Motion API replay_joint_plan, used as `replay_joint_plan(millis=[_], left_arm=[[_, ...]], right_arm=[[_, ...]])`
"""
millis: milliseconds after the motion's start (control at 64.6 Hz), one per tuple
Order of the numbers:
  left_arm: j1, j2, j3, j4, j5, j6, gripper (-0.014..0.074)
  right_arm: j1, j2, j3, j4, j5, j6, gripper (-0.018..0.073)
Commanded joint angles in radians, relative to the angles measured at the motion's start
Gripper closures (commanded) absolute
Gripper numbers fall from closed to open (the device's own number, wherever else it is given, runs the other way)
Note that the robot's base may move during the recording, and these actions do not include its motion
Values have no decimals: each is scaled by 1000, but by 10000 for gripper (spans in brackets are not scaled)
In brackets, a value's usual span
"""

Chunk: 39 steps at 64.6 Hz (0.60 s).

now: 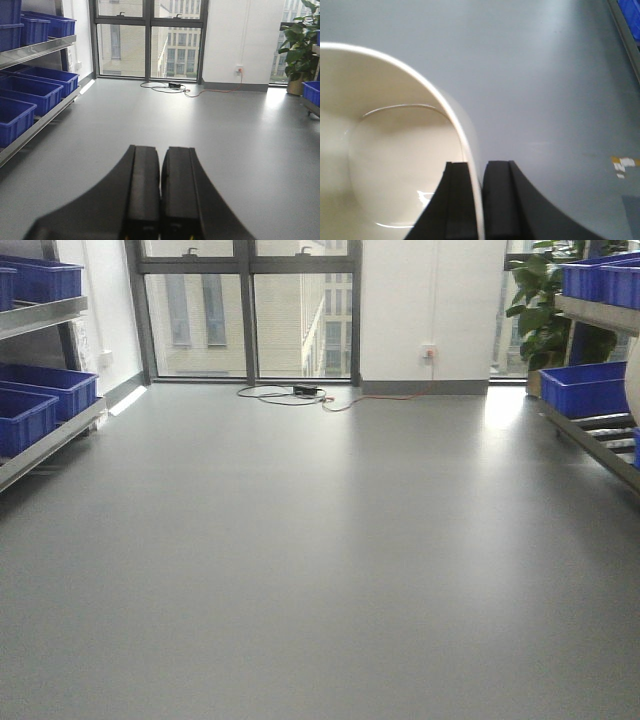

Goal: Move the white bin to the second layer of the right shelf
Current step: 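Drive toward the windows between the blue-crate shelves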

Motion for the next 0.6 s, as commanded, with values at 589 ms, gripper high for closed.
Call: replay_joint_plan(millis=[589], left_arm=[[-6, -15, 27, -5, -83, -5, 512]], right_arm=[[-5, 7, -30, 5, -91, 0, 504]])
